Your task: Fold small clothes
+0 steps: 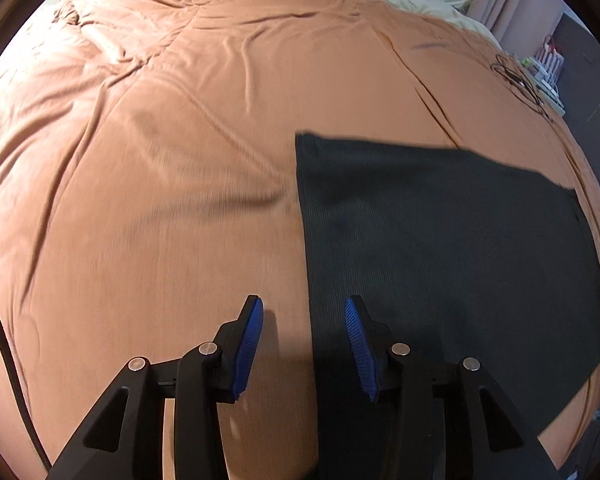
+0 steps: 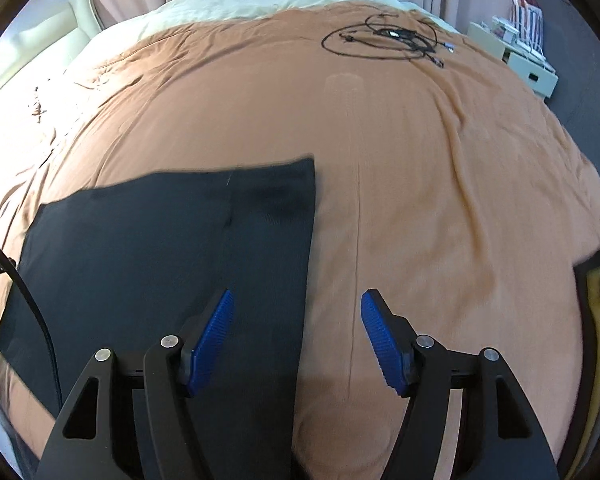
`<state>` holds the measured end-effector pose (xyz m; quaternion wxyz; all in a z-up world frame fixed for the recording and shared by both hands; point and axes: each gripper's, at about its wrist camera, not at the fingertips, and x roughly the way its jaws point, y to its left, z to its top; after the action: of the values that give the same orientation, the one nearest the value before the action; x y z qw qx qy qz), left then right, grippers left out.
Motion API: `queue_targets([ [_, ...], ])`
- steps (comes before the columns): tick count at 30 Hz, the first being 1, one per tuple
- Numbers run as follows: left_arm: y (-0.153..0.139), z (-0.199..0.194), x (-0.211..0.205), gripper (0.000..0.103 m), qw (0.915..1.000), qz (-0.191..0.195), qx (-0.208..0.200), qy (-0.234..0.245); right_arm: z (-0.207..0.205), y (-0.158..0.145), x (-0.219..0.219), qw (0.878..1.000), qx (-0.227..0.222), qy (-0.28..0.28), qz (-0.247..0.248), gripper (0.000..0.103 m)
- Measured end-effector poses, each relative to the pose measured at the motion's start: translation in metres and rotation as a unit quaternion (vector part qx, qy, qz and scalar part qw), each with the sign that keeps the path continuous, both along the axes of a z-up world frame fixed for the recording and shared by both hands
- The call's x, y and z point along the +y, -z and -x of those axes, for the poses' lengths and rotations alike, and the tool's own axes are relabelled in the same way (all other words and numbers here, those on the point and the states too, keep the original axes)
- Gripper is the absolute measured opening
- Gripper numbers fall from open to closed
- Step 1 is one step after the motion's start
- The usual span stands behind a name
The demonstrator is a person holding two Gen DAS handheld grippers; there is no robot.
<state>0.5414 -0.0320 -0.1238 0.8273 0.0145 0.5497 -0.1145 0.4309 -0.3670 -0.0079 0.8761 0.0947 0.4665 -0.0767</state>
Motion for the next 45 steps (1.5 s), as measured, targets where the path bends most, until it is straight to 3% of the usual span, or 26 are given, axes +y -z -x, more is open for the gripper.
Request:
queue_targets([
  [13,0.014,0.092,0.012,0.045,0.9999,-0.007,0.013,0.008,0.082,0.005,0.019,1.0,0.019,0.007,-0.018,0.065],
  [23,0.016,0.132,0.023,0.052,0.999,-0.041,-0.007,0.013,0.122,0.025,0.027,0.998,0.049,0.023,0.021,0.065],
  [30,0.007,0.152,0.037,0.052,0.9994,-0.031,-0.018,-0.003,0.148,0.013,0.025,0.998,0.04,0.047,0.024,0.062],
  [34,-0.002,0.155,0.048,0.052,0.9991,0.021,-0.028,-0.023,0.175,0.004,0.024,0.998,0.002,0.05,-0.032,0.056],
  [38,0.0,0.151,0.051,0.052,0.9962,0.069,-0.016,-0.05,0.2,0.006,0.018,0.991,-0.027,0.054,-0.118,0.048],
  [45,0.016,0.144,0.054,0.051,0.9864,0.14,0.027,-0.08,0.203,0.025,0.005,0.978,-0.033,0.066,-0.194,0.048],
])
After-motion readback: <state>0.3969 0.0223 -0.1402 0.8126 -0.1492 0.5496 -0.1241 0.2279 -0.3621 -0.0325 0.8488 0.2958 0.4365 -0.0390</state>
